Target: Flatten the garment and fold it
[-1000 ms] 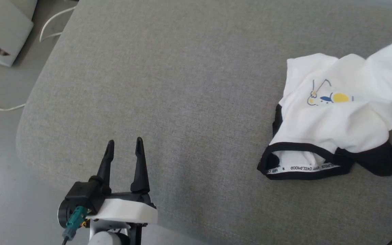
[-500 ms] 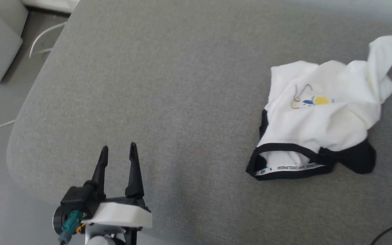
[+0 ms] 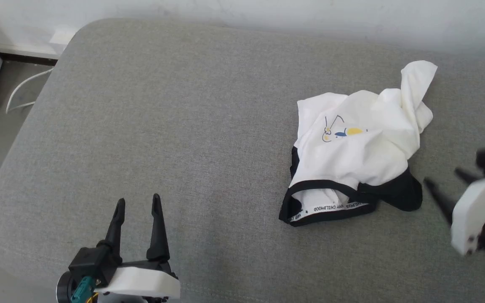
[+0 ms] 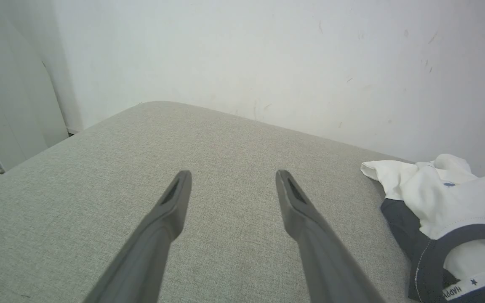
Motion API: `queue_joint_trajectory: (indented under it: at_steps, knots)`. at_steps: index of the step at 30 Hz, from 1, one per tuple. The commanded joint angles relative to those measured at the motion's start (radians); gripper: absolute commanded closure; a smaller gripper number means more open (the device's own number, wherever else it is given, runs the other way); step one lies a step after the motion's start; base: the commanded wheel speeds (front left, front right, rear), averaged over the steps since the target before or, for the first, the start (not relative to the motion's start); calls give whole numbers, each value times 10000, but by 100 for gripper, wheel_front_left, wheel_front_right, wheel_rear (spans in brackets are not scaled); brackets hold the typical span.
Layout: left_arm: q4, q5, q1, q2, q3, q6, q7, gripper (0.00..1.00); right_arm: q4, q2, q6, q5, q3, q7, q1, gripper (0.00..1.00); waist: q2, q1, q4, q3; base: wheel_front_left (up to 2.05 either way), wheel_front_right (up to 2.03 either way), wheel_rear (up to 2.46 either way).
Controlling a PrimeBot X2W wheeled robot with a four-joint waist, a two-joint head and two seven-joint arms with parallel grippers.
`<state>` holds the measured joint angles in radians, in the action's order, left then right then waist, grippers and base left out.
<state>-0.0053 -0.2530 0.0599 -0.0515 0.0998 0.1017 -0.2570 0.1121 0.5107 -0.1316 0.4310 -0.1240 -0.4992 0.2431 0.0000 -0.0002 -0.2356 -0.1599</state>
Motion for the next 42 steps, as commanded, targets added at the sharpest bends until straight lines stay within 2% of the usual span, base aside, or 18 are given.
queue_joint_trajectory:
  at_steps: [1,5,10,21,22,23,24,28,33,37,42]
  knots:
    - [-10,85,47,12,-36,-67,-47,0,-168,-176,9,-66,58,175,-348,0,0,2,9,-7,0,0,0]
    - [11,88,-9,13,38,-130,-47,0,-330,-233,9,-508,-156,674,-970,0,0,2,-79,-122,0,0,0]
    - [69,60,-152,13,127,-182,-47,0,-12,-35,9,-843,-595,958,-747,0,0,2,-379,-316,0,0,0]
    - [170,-186,-377,13,251,-102,-47,0,1749,726,9,-816,-1795,436,433,0,0,2,-1049,-695,0,0,0]
    - [172,-210,-402,13,271,-91,-47,0,1919,779,9,-835,-1886,366,485,50,0,2,-1086,-719,0,0,0]
    - [172,-235,-421,13,284,-73,-47,0,2090,787,9,-820,-1917,330,526,64,0,2,-1109,-735,0,0,0]
    - [169,-257,-431,13,292,-56,-47,0,2251,769,9,-787,-1923,305,554,100,0,2,-1122,-745,0,0,0]
    - [159,-308,-395,13,238,21,-47,0,2475,725,9,-726,-2085,414,683,100,0,2,-996,-703,0,0,0]
    - [154,-279,-275,13,44,42,-47,0,1821,765,9,-583,-2021,726,1162,100,0,2,-487,-378,0,0,0]
    - [98,-198,-173,13,-127,44,-47,0,938,1076,9,-759,-1428,692,1568,100,0,2,-29,0,0,0,0]
    - [82,-143,41,13,-259,28,-47,0,-239,1590,9,-1119,-62,143,1325,100,0,2,468,414,0,0,0]
